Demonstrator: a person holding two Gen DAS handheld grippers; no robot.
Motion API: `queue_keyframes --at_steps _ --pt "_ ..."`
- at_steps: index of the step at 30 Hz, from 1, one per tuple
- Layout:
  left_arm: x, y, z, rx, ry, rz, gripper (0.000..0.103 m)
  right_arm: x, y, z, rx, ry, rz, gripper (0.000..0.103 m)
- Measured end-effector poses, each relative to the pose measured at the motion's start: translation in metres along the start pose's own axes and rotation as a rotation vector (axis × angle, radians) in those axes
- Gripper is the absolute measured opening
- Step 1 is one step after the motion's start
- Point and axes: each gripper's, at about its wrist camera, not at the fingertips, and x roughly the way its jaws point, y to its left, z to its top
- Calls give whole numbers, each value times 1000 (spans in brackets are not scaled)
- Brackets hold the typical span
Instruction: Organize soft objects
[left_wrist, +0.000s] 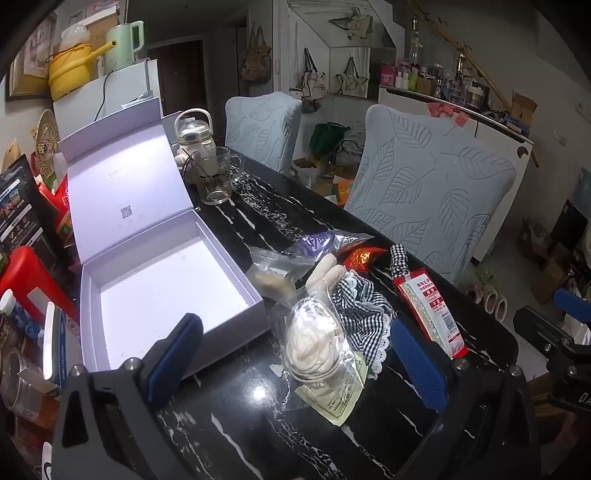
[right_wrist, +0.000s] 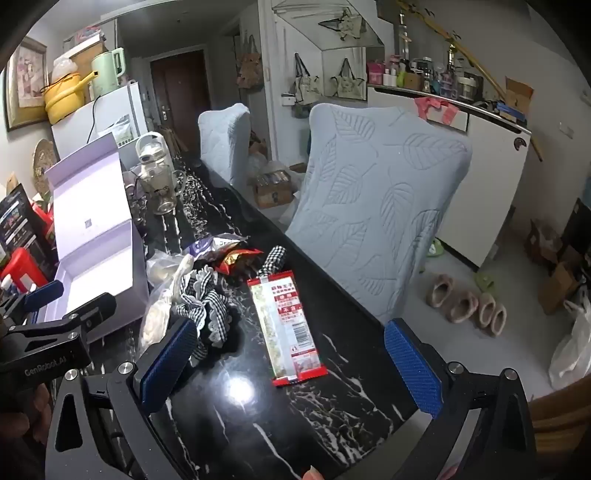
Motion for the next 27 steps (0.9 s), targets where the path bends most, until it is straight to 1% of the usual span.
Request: queue_keyframes --at_steps 4,8,10,11,15,19,27 --pt "1 -1 1 2 10 -7 103 0 2 0 2 -8 4 103" --pt "-5 4 10 -4 15 -29 103 0 2 0 1 -4 5 103" --pt "-3 7 4 -12 2 -38 103 0 2 1 2 -3 6 103" --pt "-4 8 4 -11 -2 -36 103 0 6 1 -2 -7 2 103" --pt "-7 8 6 -9 -10 -29 103 1 6 2 -2 -6 -2 103" --pt "-5 5 0 -8 -16 -15 103 1 5 4 -2 -6 -2 103" --pt "-6 4 1 -3 -19 -21 103 -1 4 3 -4 -11 1 103"
